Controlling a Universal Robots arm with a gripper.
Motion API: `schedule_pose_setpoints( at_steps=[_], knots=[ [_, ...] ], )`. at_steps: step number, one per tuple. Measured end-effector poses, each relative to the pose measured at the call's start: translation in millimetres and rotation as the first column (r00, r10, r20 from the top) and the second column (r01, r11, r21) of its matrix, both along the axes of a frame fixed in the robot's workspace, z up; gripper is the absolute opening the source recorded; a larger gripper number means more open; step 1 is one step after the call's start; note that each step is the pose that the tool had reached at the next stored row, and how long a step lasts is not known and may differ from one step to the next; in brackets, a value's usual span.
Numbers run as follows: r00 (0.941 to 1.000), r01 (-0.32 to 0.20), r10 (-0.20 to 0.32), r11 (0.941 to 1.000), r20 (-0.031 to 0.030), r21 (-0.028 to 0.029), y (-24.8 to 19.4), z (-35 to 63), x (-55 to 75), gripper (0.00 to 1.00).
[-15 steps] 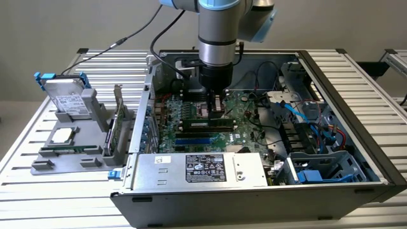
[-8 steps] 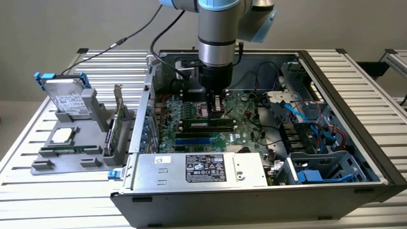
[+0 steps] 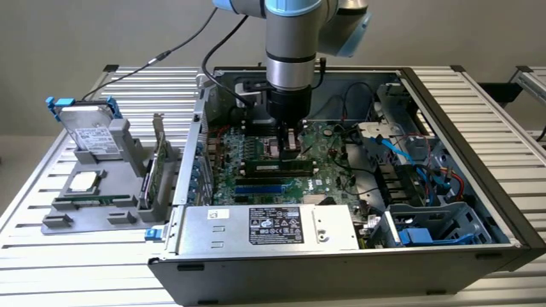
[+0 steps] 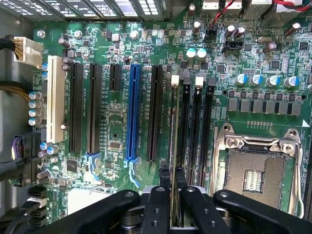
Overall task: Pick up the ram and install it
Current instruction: 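Insert the ram into the slot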
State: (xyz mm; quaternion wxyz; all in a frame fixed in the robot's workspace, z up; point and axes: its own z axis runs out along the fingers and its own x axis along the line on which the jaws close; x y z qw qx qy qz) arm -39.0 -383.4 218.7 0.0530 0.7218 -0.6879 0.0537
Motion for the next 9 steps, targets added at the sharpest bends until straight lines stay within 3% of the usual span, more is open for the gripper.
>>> schedule_pose_setpoints(
  at_steps=[9],
  knots=[
    [1.0000, 0.000, 0.000, 1.0000, 0.0013, -0.0006, 1.9, -1.2, 0.0, 0.14]
  ],
)
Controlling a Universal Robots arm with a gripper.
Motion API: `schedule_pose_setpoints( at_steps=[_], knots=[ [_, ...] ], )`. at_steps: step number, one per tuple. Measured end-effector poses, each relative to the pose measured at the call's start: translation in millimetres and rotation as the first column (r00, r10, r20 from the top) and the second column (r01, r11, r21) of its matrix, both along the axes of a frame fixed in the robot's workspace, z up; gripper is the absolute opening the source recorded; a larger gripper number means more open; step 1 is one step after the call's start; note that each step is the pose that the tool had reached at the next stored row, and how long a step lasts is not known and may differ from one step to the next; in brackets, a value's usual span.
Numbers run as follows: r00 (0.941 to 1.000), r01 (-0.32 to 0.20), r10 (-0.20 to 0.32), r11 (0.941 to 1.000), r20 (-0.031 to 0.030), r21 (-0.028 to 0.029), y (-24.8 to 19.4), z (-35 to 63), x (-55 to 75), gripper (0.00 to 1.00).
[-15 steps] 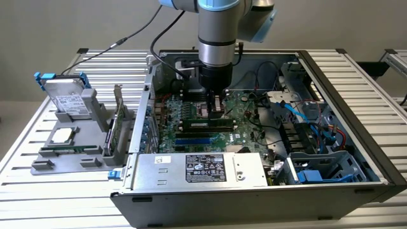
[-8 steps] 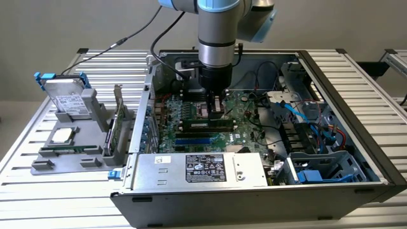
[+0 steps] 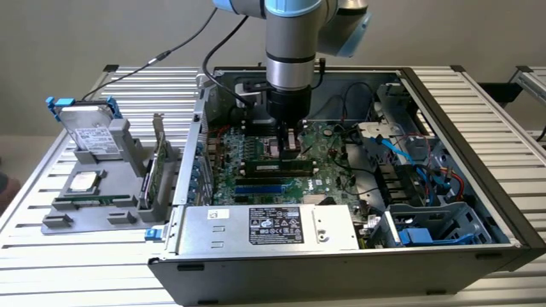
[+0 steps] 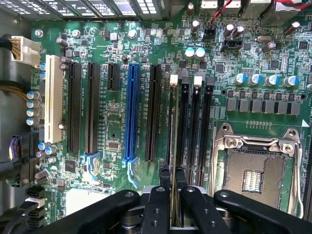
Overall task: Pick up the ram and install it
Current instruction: 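Insert the ram into the slot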
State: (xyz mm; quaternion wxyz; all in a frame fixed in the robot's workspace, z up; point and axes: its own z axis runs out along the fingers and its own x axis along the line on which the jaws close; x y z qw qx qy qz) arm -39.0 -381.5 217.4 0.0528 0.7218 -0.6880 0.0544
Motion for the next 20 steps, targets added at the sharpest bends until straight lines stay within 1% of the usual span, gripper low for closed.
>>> schedule_pose_setpoints(
  at_steps=[2, 4, 5, 9, 12, 14, 15, 16, 17, 18, 19, 20],
  knots=[
    [1.0000, 0.000, 0.000, 1.0000, 0.0000, -0.0020, 1.1, -0.5, 0.0, 0.14],
    [1.0000, 0.000, 0.000, 1.0000, 0.0001, -0.0059, 2.1, -1.1, 0.0, 0.14],
    [1.0000, 0.000, 0.000, 1.0000, 0.0000, -0.0067, 2.3, -1.3, 0.0, 0.14],
    [1.0000, 0.000, 0.000, 1.0000, 0.0001, -0.0071, 2.3, -1.2, 0.0, 0.14],
    [1.0000, 0.000, 0.000, 1.0000, 0.0005, -0.0061, 2.5, -1.6, 0.1, 0.15],
    [1.0000, 0.000, 0.000, 1.0000, 0.0004, -0.0067, 2.4, -1.5, 0.1, 0.28],
    [1.0000, 0.000, 0.000, 1.0000, 0.0001, -0.0071, 2.4, -1.3, 0.0, 0.28],
    [1.0000, 0.000, 0.000, 1.0000, 0.0002, -0.0070, 2.4, -1.3, 0.0, 0.40],
    [1.0000, 0.000, 0.000, 1.0000, 0.0002, -0.0070, 2.4, -1.3, 0.0, 0.40],
    [1.0000, 0.000, 0.000, 1.0000, 0.0002, -0.0070, 2.4, -1.3, 0.0, 0.45],
    [1.0000, 0.000, 0.000, 1.0000, 0.0002, -0.0071, 2.4, -1.3, 0.0, 0.45],
    [1.0000, 0.000, 0.000, 1.0000, 0.0001, -0.0071, 2.4, -1.3, 0.0, 0.51]
  ],
)
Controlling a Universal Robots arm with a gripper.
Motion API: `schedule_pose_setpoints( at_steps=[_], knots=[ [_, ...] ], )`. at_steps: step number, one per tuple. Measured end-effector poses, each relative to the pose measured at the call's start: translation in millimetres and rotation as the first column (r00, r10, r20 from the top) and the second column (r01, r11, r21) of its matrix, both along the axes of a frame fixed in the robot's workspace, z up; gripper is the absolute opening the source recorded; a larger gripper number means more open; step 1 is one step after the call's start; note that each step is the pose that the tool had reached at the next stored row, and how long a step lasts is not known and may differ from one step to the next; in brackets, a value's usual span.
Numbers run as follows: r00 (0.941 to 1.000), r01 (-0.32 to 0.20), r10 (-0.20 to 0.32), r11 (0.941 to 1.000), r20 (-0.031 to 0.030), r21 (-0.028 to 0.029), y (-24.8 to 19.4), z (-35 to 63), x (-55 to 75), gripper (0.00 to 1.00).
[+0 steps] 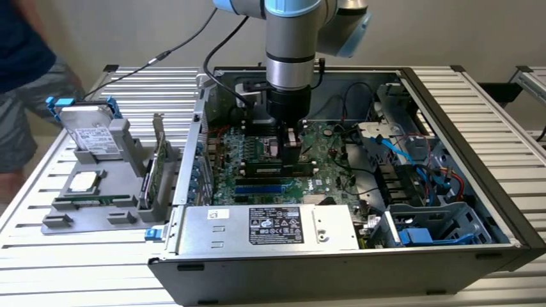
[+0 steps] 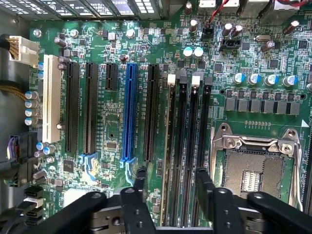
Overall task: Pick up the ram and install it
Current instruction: 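Insert the ram into the slot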
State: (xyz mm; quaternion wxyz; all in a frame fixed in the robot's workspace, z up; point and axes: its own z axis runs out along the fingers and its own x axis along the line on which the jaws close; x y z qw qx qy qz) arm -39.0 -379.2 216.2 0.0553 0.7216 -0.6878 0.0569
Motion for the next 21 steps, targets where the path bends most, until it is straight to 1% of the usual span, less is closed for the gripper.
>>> schedule_pose_setpoints(
  at_steps=[1, 3, 4, 10, 12, 13, 14, 15, 17, 18, 19, 20, 21],
  knots=[
    [1.0000, 0.000, 0.000, 1.0000, 0.0000, 0.0000, 0.0, 0.1, 0.0, 0.57],
    [1.0000, 0.000, 0.000, 1.0000, 0.0000, 0.0000, 0.1, 1.7, 0.0, 0.57],
    [1.0000, 0.000, 0.000, 1.0000, 0.0001, 0.0001, 0.1, 3.2, 0.0, 0.64],
    [1.0000, 0.000, 0.000, 1.0000, -0.0004, -0.0001, 0.1, 16.3, 0.0, 0.64],
    [1.0000, 0.000, 0.000, 1.0000, -0.0003, 0.0001, 0.1, 17.6, 0.0, 0.64],
    [1.0000, 0.000, 0.000, 1.0000, -0.0002, 0.0004, 0.1, 17.6, 0.0, 0.62],
    [1.0000, 0.000, 0.000, 1.0000, -0.0001, 0.0004, 0.1, 17.6, 0.0, 0.55],
    [1.0000, 0.000, 0.000, 1.0000, -0.0002, 0.0003, 0.1, 17.7, 0.0, 0.55],
    [1.0000, 0.000, 0.000, 1.0000, -0.0004, 0.0001, 0.1, 17.8, 0.0, 0.42],
    [1.0000, 0.000, 0.000, 1.0000, -0.0003, 0.0001, 0.1, 17.8, 0.0, 0.42],
    [1.0000, 0.000, 0.000, 1.0000, -0.0004, 0.0001, 0.1, 17.9, 0.0, 0.31],
    [1.0000, 0.000, 0.000, 1.0000, -0.0003, 0.0001, 0.1, 18.0, 0.0, 0.31],
    [1.0000, 0.000, 0.000, 1.0000, -0.0005, -0.0002, 0.1, 18.4, 0.0, 0.25]
  ],
)
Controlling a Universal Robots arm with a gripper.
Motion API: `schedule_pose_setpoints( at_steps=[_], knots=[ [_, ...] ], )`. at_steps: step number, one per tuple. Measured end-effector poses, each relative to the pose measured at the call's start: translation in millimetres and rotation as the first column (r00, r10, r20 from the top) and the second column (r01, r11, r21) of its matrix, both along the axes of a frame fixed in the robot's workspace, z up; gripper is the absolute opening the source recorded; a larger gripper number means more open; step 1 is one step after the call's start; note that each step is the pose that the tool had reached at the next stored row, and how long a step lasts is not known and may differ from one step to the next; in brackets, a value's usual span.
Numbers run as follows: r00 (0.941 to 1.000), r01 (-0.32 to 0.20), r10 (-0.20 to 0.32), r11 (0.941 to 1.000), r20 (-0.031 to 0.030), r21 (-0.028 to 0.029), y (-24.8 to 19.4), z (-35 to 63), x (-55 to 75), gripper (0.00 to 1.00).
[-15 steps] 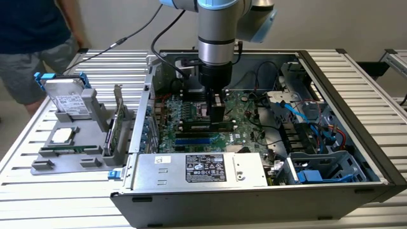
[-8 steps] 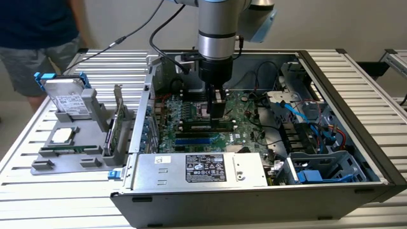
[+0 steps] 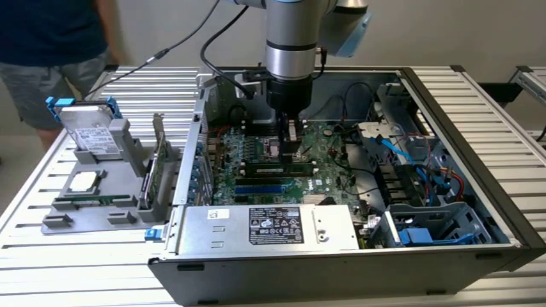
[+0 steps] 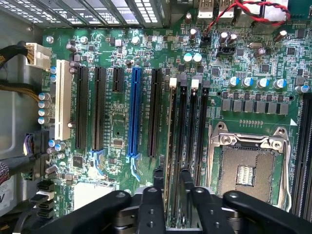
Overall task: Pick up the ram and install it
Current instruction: 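Insert the ram into the slot, then press down the ram until it locks into place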
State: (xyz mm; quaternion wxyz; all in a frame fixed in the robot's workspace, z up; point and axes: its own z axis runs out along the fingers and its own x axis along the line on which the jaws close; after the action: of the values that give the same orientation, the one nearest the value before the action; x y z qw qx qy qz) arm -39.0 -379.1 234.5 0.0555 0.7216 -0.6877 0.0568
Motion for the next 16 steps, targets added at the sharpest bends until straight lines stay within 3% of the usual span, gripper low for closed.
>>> schedule_pose_setpoints(
  at_steps=[4, 16],
  knots=[
    [1.0000, 0.000, 0.000, 1.0000, 0.0002, 0.0003, 0.1, 1.6, 0.0, 0.10],
    [1.0000, 0.000, 0.000, 1.0000, 0.0002, 0.0003, 0.0, 1.7, 0.0, 0.10]
  ],
)
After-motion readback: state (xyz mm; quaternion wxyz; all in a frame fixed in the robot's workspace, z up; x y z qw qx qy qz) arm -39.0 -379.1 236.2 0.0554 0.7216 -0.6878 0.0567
